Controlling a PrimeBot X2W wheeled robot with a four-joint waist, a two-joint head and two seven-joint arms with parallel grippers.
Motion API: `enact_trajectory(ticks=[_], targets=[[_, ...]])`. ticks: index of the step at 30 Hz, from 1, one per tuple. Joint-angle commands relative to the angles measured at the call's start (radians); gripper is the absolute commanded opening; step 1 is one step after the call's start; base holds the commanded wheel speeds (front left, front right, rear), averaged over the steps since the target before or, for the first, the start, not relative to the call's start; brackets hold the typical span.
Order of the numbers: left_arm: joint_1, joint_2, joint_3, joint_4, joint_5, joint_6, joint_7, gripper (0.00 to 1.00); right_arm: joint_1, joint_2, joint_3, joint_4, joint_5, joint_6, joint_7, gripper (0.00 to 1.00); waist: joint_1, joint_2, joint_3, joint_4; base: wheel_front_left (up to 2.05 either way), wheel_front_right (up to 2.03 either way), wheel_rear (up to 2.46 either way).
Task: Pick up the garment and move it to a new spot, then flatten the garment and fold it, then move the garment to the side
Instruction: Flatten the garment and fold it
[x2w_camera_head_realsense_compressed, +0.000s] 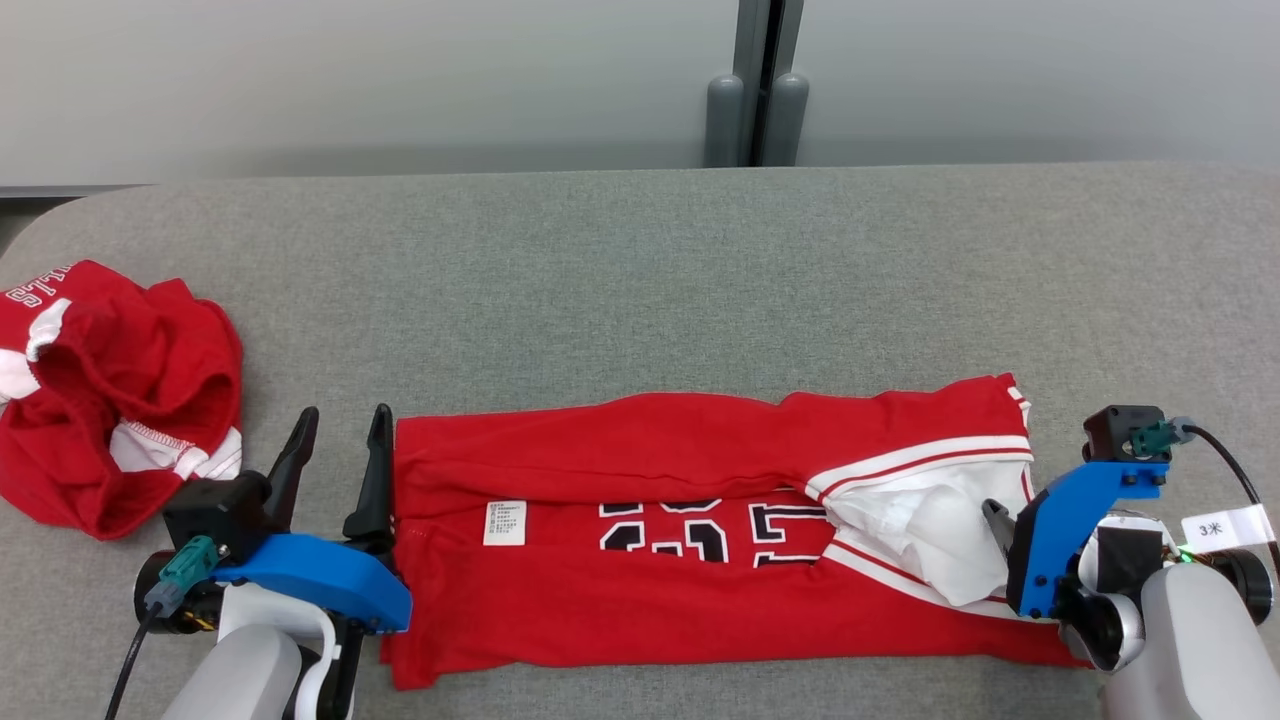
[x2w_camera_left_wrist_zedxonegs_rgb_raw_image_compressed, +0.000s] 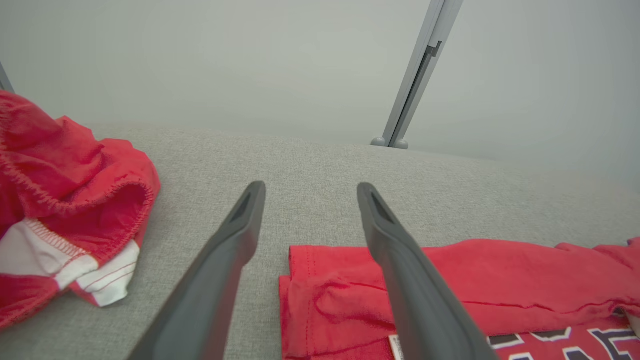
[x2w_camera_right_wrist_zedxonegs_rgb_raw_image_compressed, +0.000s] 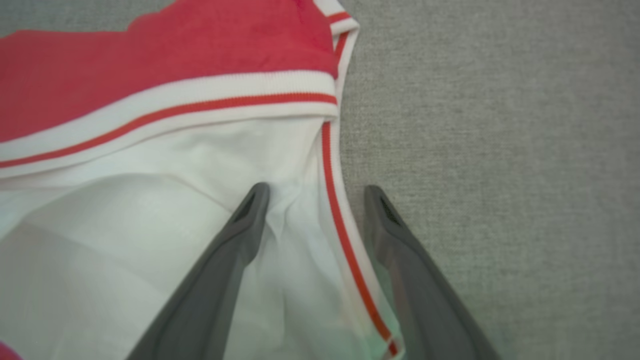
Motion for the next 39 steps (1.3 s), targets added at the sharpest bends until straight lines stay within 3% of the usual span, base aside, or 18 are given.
enact_trajectory(ticks=[1,6,7,8,9,16,29,34,39], targets=[[-0.022,0.004,0.001,0.006,0.000,-0.003,0.001,1.00,-0.028,0.002,0.013,0.049,-0.004,0.001,-0.012,1.00,-0.0001,-0.0001,0.003,0.006,0.00,0.00,0.00],[-0.025,0.000,-0.001,0.014,-0.003,-0.003,0.001,1.00,-0.038,0.011,0.072,0.135,0.014,0.002,-0.009,1.00,-0.0001,-0.0001,0.003,0.011,0.00,0.00,0.00],[-0.023,-0.001,-0.001,0.016,-0.004,-0.002,0.000,1.00,-0.040,0.012,0.085,0.146,0.024,0.003,-0.015,0.69,-0.0001,-0.0001,0.002,0.011,0.00,0.00,0.00],[-0.022,-0.001,0.001,0.017,-0.006,0.000,0.000,1.00,-0.045,0.013,0.096,0.152,0.031,0.003,-0.024,0.15,-0.0001,-0.0001,0.001,0.010,0.00,0.00,0.00],[-0.019,-0.001,0.002,0.018,-0.007,0.002,-0.001,1.00,-0.048,0.013,0.105,0.157,0.036,0.003,-0.030,0.00,-0.0001,-0.0001,-0.002,0.008,0.00,0.00,0.00],[0.017,0.008,0.012,0.012,-0.007,0.015,-0.004,1.00,-0.049,-0.017,0.070,0.090,0.013,0.000,-0.075,0.00,-0.0001,-0.0001,-0.023,-0.013,0.00,0.00,0.00],[0.066,0.020,0.008,-0.015,-0.014,0.025,-0.001,1.00,0.084,-0.197,-0.090,-0.194,-0.059,0.000,0.037,0.00,-0.0001,-0.0001,-0.058,-0.036,0.00,0.00,0.00],[0.065,0.019,0.003,-0.016,-0.014,0.025,0.002,1.00,0.095,-0.182,-0.077,-0.267,-0.035,0.000,0.081,0.00,-0.0001,-0.0001,-0.070,-0.038,0.00,0.00,0.00],[0.062,0.017,-0.001,-0.013,-0.018,0.021,0.003,1.00,0.111,-0.133,0.045,-0.349,0.012,0.000,0.134,0.00,-0.0001,-0.0001,-0.080,-0.033,0.00,0.00,0.00]])
